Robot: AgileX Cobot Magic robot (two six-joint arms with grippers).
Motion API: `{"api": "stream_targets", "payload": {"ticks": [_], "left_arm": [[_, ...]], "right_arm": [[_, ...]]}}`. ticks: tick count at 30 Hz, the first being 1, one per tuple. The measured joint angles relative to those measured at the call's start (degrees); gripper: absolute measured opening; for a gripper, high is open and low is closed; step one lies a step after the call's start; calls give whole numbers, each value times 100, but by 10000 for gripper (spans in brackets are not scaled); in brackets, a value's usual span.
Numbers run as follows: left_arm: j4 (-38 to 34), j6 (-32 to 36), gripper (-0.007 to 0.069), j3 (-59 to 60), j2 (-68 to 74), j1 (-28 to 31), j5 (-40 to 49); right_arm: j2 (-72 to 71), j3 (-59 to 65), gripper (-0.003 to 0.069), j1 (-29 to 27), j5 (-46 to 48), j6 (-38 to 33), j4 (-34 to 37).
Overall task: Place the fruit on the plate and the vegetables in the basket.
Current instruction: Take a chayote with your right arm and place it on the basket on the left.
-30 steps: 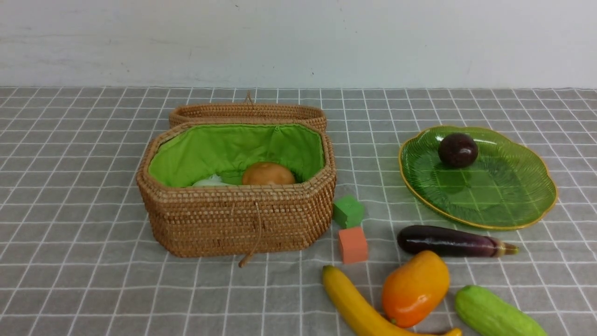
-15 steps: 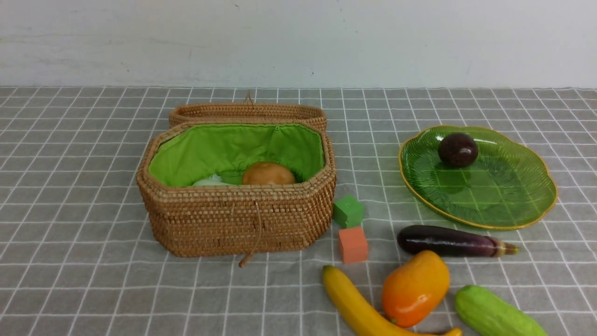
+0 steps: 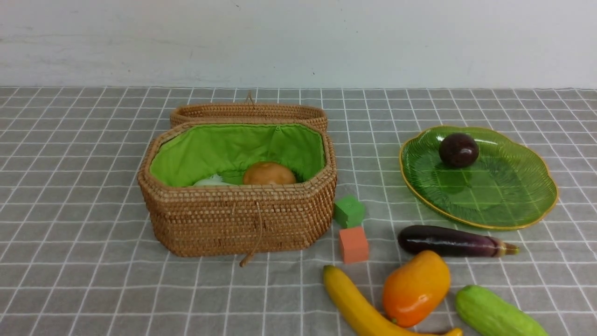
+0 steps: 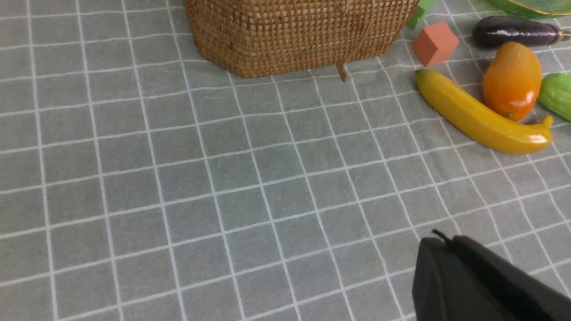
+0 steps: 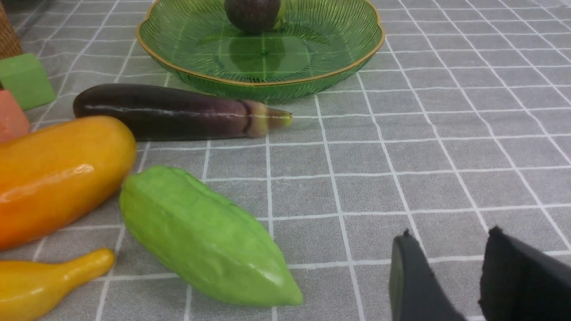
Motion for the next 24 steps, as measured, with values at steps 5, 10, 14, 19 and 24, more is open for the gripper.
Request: {"api": "stream_targets", "payload": {"ticks": [5,10,14,19,24], "left_arm": [[298,113,-13,669,-400,505,-1269],[319,252,-13,1926,-1019,1397,-2860],[319,258,-13,3049,-1828,1790,-3388],[297,266,-12,4138,-2399,1845,-3444],[480,289,-10,4942,-2399,1850,-3694]], "right_arm": [[0,0,242,0,0,0,0],[0,0,242,0,0,0,0],[0,0,242,0,0,0,0],[0,0,242,0,0,0,0],[0,0,242,0,0,0,0]]}}
